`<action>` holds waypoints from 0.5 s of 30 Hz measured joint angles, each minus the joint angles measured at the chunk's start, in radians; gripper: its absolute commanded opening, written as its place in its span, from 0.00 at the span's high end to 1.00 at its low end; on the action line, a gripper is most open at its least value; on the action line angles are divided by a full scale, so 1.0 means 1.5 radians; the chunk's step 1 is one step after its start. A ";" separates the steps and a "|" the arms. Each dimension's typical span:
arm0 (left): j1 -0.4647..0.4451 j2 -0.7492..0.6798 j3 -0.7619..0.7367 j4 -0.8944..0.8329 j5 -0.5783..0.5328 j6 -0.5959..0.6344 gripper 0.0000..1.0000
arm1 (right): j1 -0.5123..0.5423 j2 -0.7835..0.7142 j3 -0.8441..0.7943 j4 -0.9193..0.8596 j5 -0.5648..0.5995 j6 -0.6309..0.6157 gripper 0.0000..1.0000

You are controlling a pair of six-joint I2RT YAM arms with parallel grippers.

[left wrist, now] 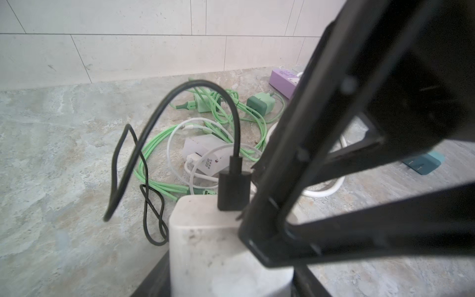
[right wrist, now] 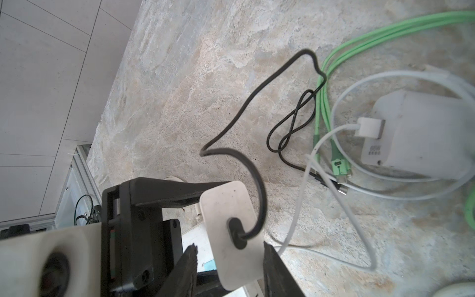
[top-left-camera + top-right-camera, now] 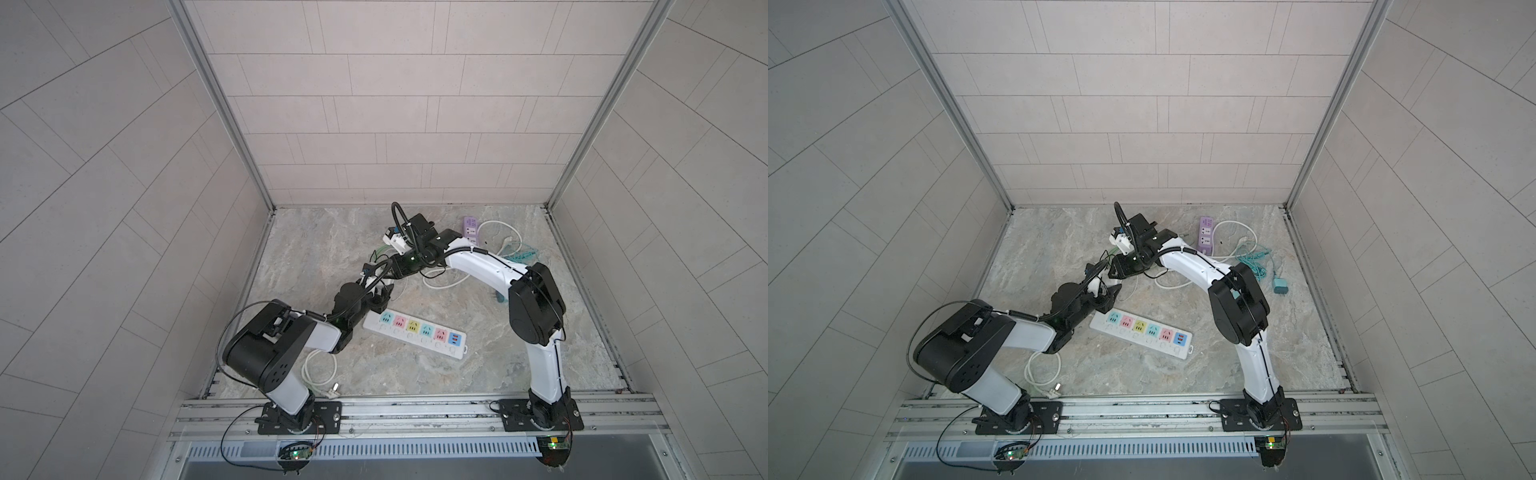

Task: Insert the plug
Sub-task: 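Grasp the charger cube with the right gripper from the left gripper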

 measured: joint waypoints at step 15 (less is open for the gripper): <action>-0.003 0.000 -0.013 0.032 -0.003 0.005 0.46 | 0.008 0.019 0.000 0.001 -0.015 0.000 0.58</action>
